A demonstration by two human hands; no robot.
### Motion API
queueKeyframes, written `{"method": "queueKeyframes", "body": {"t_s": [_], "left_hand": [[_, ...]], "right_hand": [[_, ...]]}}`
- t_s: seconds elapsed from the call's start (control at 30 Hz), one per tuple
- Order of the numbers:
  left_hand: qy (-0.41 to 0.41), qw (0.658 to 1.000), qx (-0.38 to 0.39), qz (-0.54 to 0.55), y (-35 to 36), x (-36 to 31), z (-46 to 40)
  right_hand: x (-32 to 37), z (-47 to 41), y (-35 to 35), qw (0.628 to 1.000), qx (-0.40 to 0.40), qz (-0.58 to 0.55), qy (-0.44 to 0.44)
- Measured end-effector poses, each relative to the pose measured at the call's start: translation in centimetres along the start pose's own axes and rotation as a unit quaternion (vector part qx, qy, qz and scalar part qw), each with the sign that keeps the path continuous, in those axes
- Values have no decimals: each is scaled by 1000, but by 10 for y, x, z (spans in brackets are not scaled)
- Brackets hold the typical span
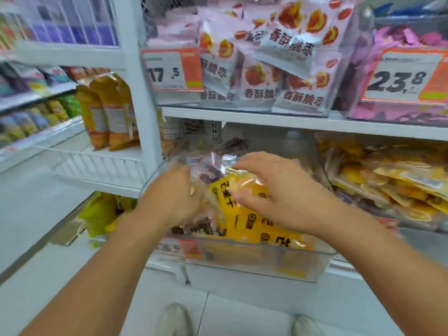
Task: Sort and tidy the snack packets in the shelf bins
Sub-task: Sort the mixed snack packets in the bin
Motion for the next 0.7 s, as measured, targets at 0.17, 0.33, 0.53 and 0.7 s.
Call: {"method": "queueKeyframes", "body": {"t_s": [0.17,0.33,0.53,0.7], "left_hand": [[4,993,86,-78,10,24,-1],[17,984,106,-140,12,18,9],[16,985,172,8,9,29,15],[-1,995,-46,87,-16,31,1]], "right_hand": [[-5,-68,59,980,158,114,44],[-18,-73,60,938,247,204,136],[-25,-86,44,934,204,229,184],[15,-116,53,985,80,146,38]]}}
Point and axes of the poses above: each hand's wrist, its own z-axis away from the middle knuckle, its own y-axis out of the palm, x = y × z, the point moved 4 cm from there along -z, towards the middle knuckle, and after that the axes turned 9 degrees about -y, right-handed, at the moved point
